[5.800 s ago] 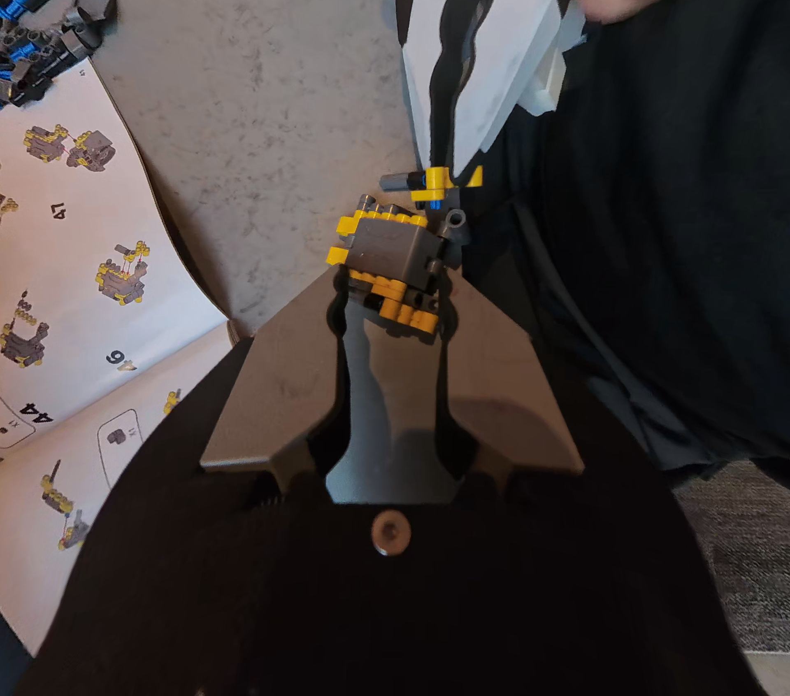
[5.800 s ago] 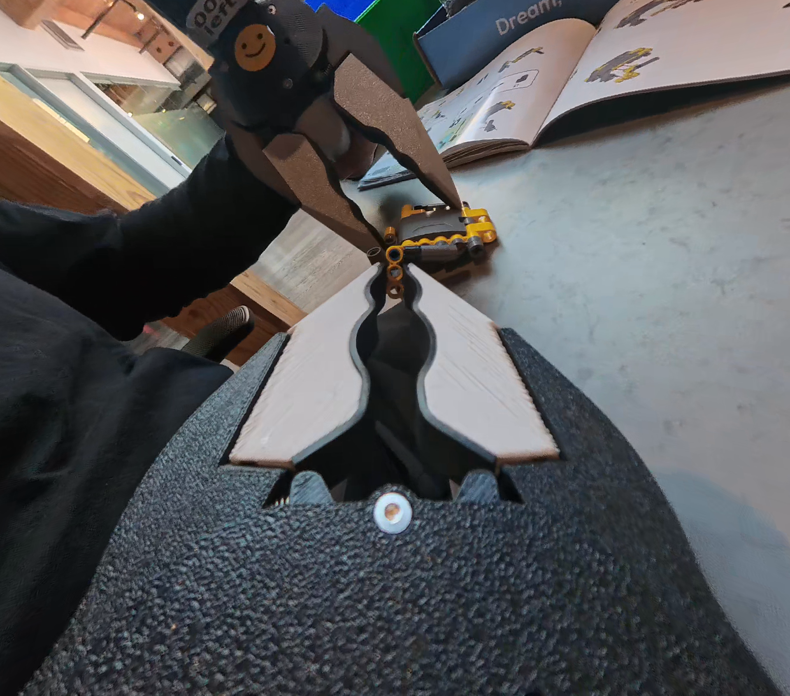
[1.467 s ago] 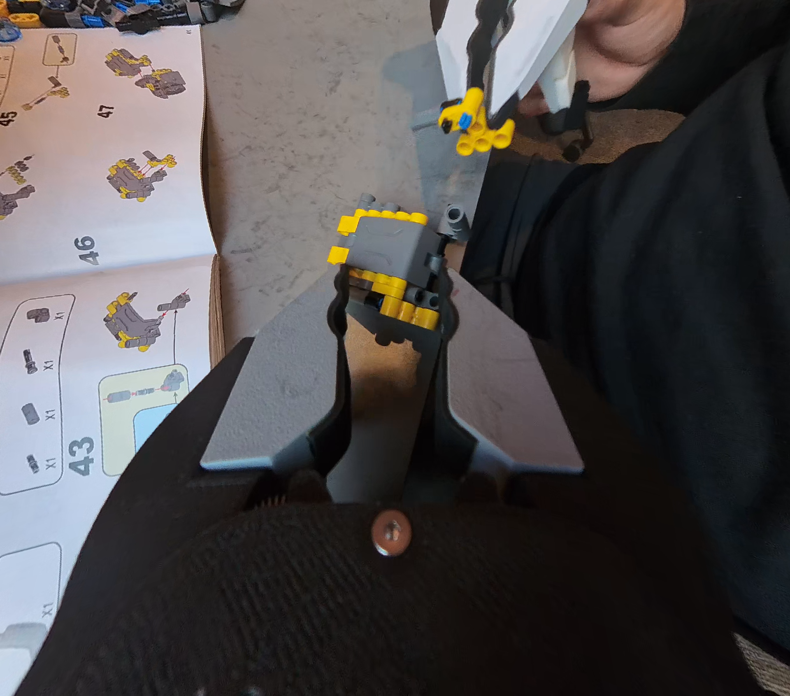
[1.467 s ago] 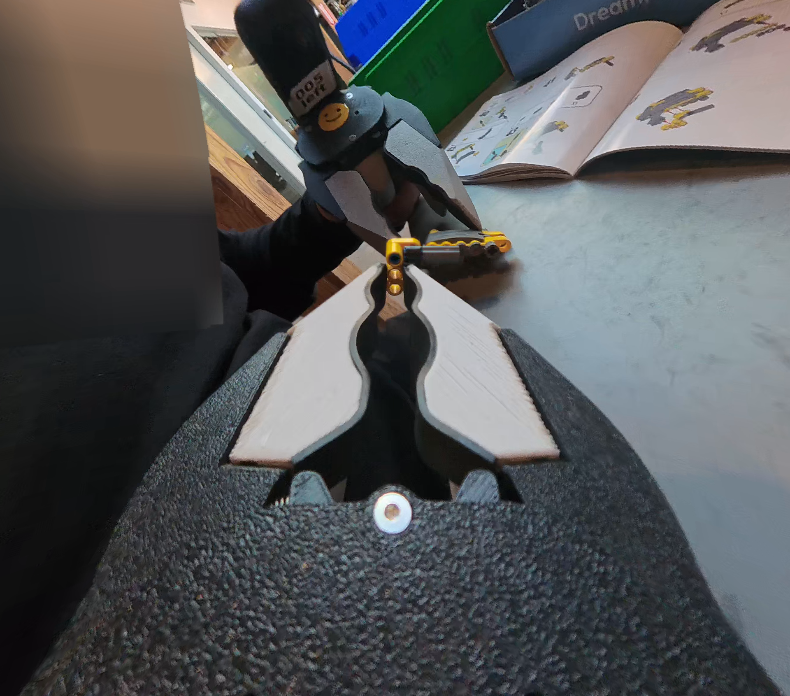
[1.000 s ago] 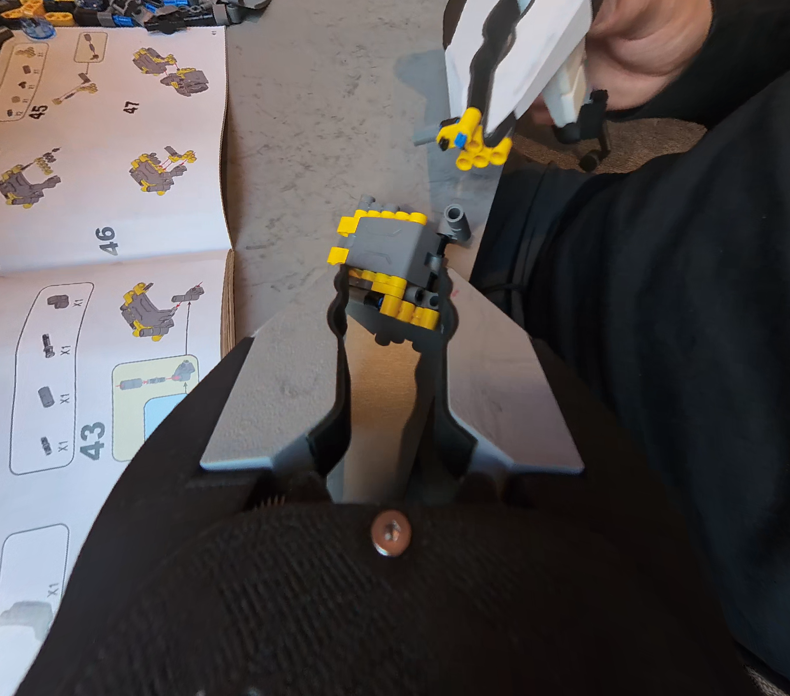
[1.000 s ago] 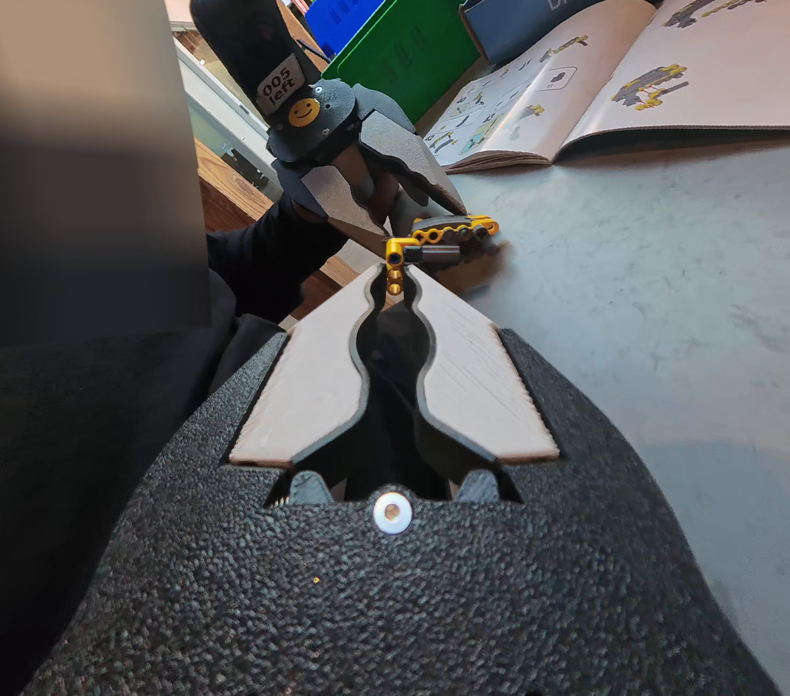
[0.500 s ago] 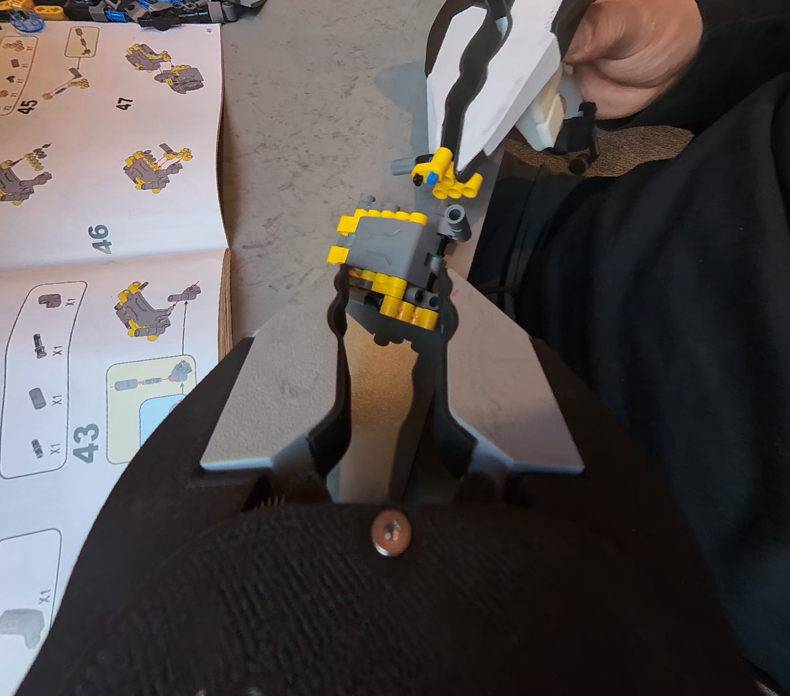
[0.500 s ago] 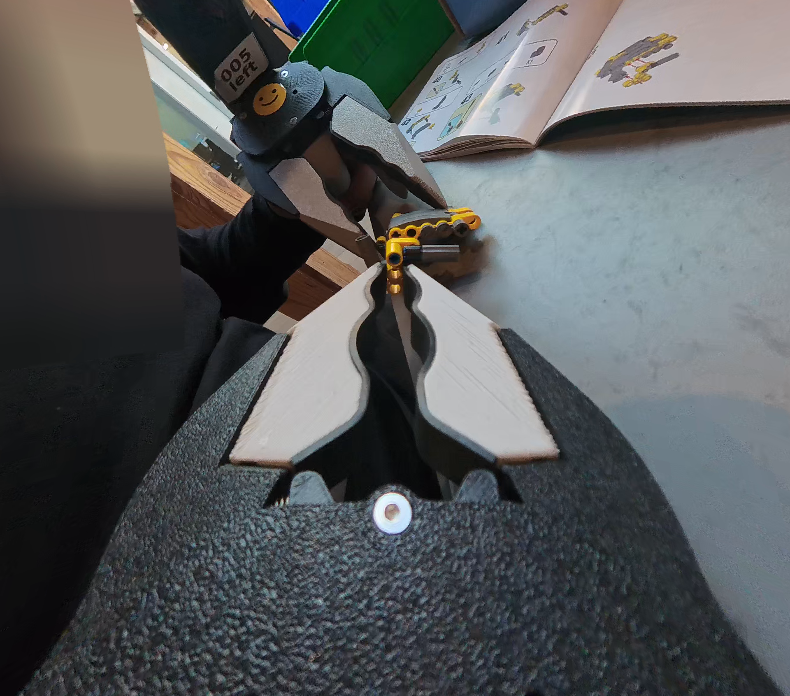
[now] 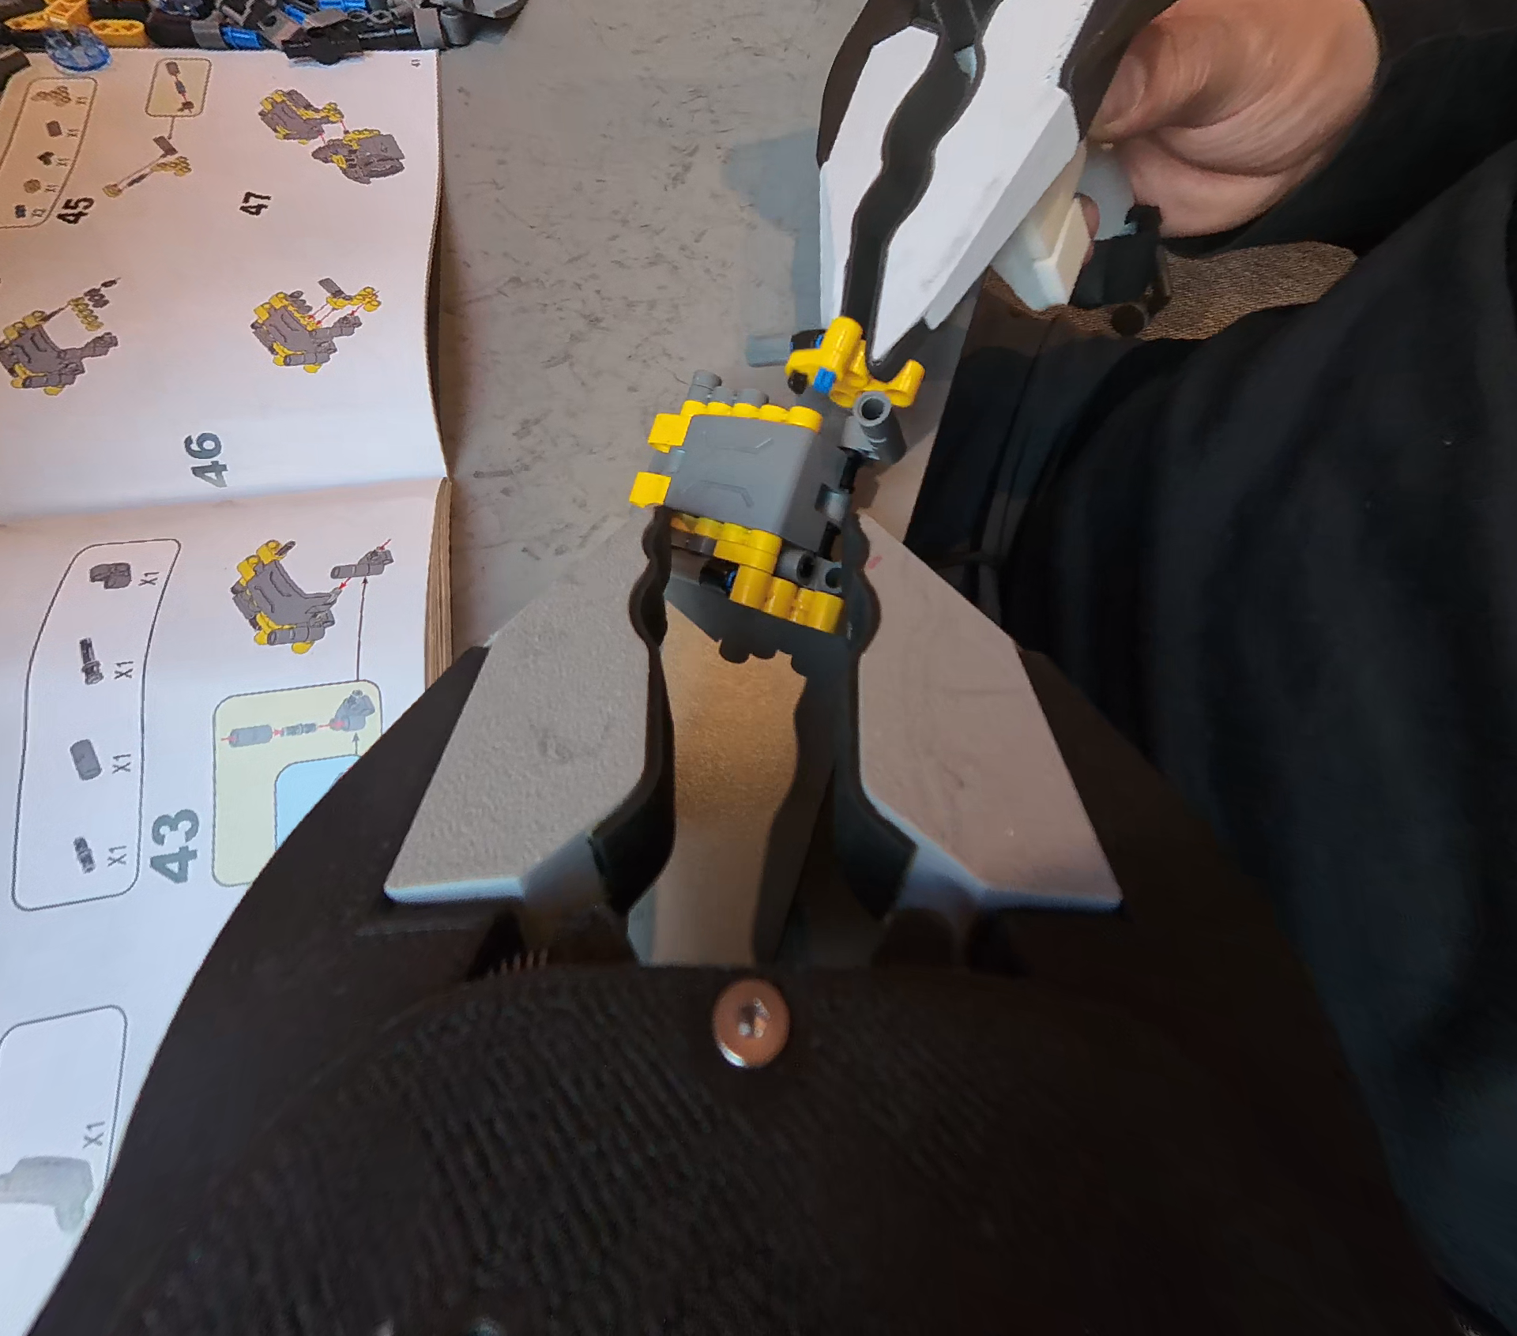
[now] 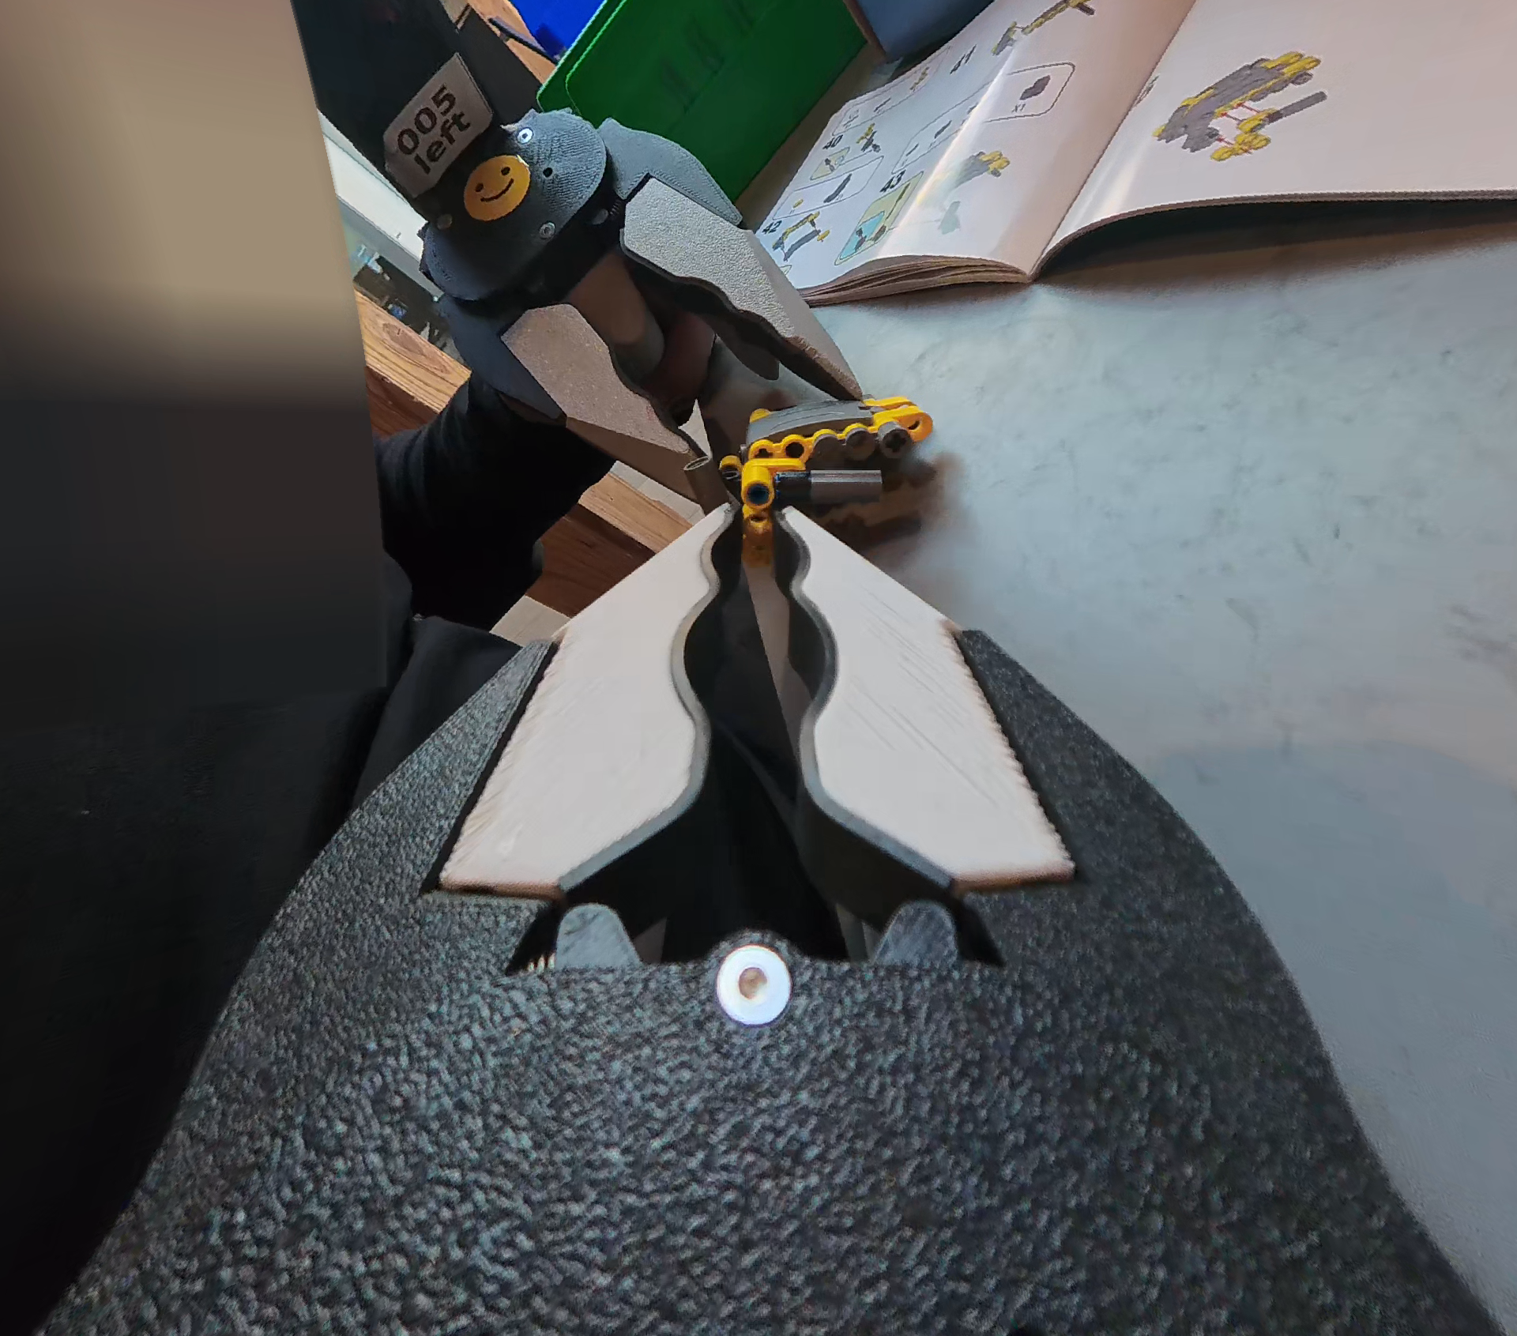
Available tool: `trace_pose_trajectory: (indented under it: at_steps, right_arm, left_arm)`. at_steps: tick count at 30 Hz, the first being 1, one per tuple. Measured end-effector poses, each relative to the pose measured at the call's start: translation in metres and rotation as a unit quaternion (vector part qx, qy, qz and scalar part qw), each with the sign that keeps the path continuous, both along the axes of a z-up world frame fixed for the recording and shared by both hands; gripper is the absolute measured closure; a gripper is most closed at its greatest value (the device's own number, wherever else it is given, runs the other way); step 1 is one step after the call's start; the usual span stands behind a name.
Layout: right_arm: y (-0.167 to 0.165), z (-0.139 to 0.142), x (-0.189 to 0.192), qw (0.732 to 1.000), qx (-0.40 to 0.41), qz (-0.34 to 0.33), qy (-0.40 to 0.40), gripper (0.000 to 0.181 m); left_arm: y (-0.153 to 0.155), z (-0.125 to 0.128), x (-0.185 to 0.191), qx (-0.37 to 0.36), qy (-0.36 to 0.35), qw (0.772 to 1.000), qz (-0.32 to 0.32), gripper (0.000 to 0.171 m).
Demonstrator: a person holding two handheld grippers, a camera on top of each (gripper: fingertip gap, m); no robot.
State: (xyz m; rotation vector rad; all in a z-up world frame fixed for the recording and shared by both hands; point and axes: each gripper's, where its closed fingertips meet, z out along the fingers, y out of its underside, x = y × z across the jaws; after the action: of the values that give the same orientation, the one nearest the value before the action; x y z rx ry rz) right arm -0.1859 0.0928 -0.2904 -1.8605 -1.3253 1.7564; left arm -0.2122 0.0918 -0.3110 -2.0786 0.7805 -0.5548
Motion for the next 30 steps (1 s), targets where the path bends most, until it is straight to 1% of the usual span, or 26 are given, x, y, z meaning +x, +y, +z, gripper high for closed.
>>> trace_pose_trajectory:
  at_steps: [3,9,21,30]
  right_arm:
    - [0.0026,-0.0023,-0.0018,1.0,0.011,-0.011,-0.006,0.176]
    - [0.0011,-0.0037,-0.0031,1.0,0.018,-0.011,-0.01,0.176]
    - [0.006,-0.0003,-0.0078,0.999,0.01,-0.037,0.0,0.176]
    - [0.0093,0.0015,-0.0083,0.998,-0.001,-0.06,0.004,0.176]
  left_arm:
    - [0.0004,0.0,-0.0004,-0.002,-0.003,1.0,0.002,0.133]
    - [0.0006,-0.0002,-0.0005,-0.003,-0.002,1.0,0.003,0.133]
    - [0.0018,-0.0002,-0.0017,-0.002,-0.001,1.0,0.01,0.133]
    - [0.0055,0.0015,-0.0045,-0.018,-0.025,0.999,0.029,0.133]
